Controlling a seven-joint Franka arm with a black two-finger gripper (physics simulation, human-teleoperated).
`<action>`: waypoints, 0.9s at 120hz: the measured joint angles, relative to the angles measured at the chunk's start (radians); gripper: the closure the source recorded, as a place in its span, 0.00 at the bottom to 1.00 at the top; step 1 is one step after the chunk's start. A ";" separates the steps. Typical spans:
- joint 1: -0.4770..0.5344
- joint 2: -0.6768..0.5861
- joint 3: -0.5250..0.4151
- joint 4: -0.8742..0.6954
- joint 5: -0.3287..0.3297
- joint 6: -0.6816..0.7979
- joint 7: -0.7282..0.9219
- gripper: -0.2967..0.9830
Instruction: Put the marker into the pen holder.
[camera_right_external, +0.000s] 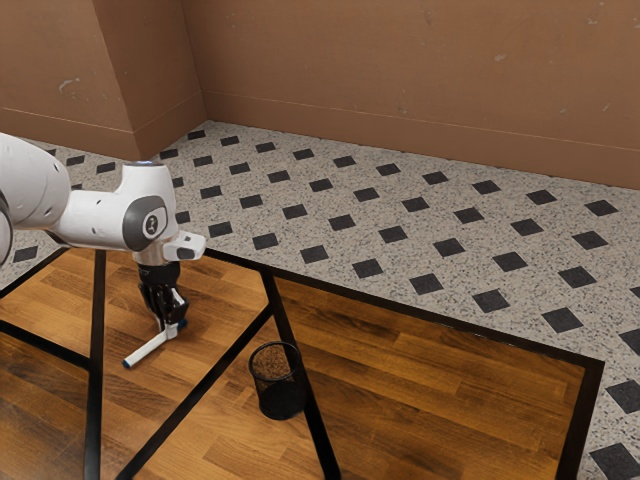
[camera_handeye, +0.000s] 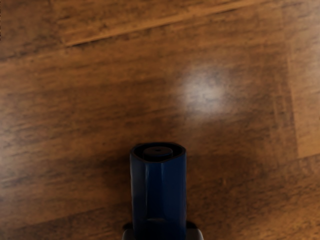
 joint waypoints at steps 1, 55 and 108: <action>0.000 0.000 0.000 0.000 0.000 0.000 0.000 0.78; -0.017 -0.021 0.000 0.002 -0.001 0.008 -0.021 0.85; -0.311 -0.275 -0.005 0.057 -0.001 0.000 -0.072 0.85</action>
